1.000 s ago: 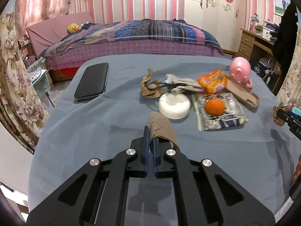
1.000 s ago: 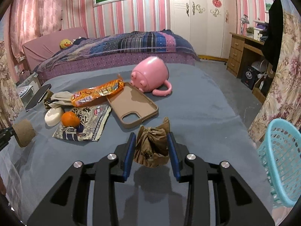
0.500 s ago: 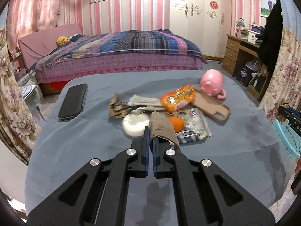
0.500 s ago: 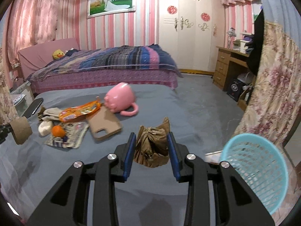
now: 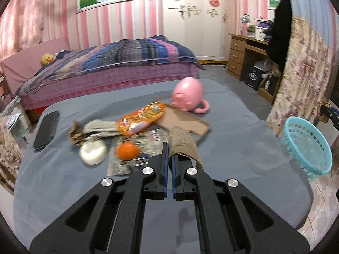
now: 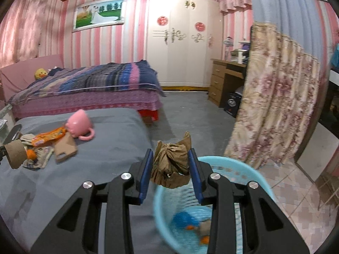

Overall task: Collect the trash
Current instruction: 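Carry the paper bag and cardboard tube over the light-blue basket and open both tools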

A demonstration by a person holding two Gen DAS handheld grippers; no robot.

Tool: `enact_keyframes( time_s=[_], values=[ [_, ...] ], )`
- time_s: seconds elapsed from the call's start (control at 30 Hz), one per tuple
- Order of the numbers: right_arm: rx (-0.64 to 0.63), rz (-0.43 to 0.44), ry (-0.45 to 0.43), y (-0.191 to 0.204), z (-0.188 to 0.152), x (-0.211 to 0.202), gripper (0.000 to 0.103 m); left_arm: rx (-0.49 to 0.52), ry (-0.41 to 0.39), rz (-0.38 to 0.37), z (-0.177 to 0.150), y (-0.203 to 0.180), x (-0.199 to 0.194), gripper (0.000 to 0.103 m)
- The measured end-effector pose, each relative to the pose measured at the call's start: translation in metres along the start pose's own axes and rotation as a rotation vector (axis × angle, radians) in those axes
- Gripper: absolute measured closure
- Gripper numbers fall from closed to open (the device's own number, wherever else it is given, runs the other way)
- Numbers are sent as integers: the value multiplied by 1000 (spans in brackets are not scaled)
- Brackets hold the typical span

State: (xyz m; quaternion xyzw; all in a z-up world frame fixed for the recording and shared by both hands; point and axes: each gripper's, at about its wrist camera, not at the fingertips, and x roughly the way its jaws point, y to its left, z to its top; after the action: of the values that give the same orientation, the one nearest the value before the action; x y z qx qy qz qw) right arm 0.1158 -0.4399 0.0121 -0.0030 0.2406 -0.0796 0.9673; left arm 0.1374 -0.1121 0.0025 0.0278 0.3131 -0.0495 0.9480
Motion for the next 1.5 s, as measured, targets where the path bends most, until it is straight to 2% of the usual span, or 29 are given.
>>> enact_keyframes(
  time_s=[0.37,0.6,0.77,0.93,1.33,1.37,1.4,1.43,1.47,1.5],
  values=[
    [23,-117,17,-78,-17,-12,69,96,-15,-162,10,-110,22,102],
    [60,-145,41,-110,-33,-5,69,152,21,-261,2,-172,47,102],
    [78,-151,50,-118,-43,4,69,189,13,-309,2,-208,52,102],
    [92,-152,58,-123,-49,11,69,195,-45,-353,11,-232,45,102],
    [89,-177,47,-130,-50,18,69,273,-28,-459,19,-291,58,102],
    [91,-178,48,-131,-49,18,69,273,-18,-470,19,-291,61,96],
    [94,-180,50,-133,-50,19,69,276,-7,-478,19,-293,64,77],
    [94,-180,52,-132,-50,18,69,278,1,-471,19,-293,66,64],
    [94,-181,54,-133,-51,18,69,276,-3,-455,19,-292,68,38],
    [92,-182,58,-133,-52,19,69,276,-10,-446,19,-291,68,29]
  ],
)
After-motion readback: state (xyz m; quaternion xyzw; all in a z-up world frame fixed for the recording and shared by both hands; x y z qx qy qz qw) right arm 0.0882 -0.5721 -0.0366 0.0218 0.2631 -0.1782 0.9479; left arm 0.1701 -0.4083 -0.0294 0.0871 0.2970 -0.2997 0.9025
